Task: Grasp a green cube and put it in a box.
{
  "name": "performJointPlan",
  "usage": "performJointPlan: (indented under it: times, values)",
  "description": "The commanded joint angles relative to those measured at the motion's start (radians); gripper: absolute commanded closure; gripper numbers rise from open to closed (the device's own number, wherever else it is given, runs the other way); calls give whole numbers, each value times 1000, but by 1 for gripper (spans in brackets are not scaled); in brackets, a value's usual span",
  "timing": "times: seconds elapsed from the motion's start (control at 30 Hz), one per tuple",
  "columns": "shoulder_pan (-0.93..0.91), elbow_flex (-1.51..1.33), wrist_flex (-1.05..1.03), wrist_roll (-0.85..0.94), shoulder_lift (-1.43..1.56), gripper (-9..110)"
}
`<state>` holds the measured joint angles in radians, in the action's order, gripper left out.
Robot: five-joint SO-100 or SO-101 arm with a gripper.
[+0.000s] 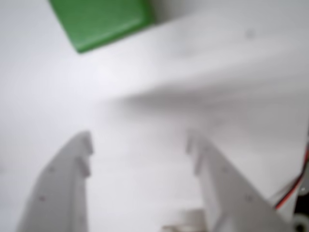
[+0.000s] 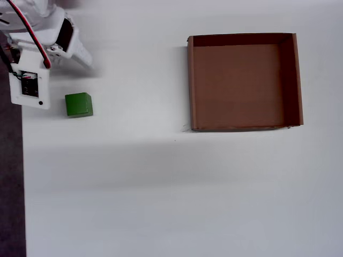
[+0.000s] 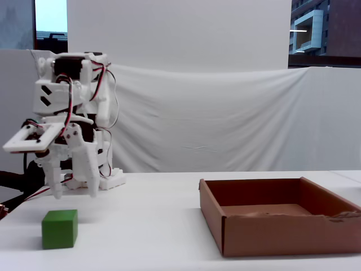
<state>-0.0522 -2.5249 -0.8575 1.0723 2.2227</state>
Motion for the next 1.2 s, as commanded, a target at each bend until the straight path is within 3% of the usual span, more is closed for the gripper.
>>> performJointPlan:
  times: [0.0,0.37,0.67,1.17]
  values:
    - [-5,67,15,32,-38,75]
    - [-21,239,-31,104,-212,75]
    - [-49,259,135,104,-261,75]
    - [-14,492,35,103,-508,75]
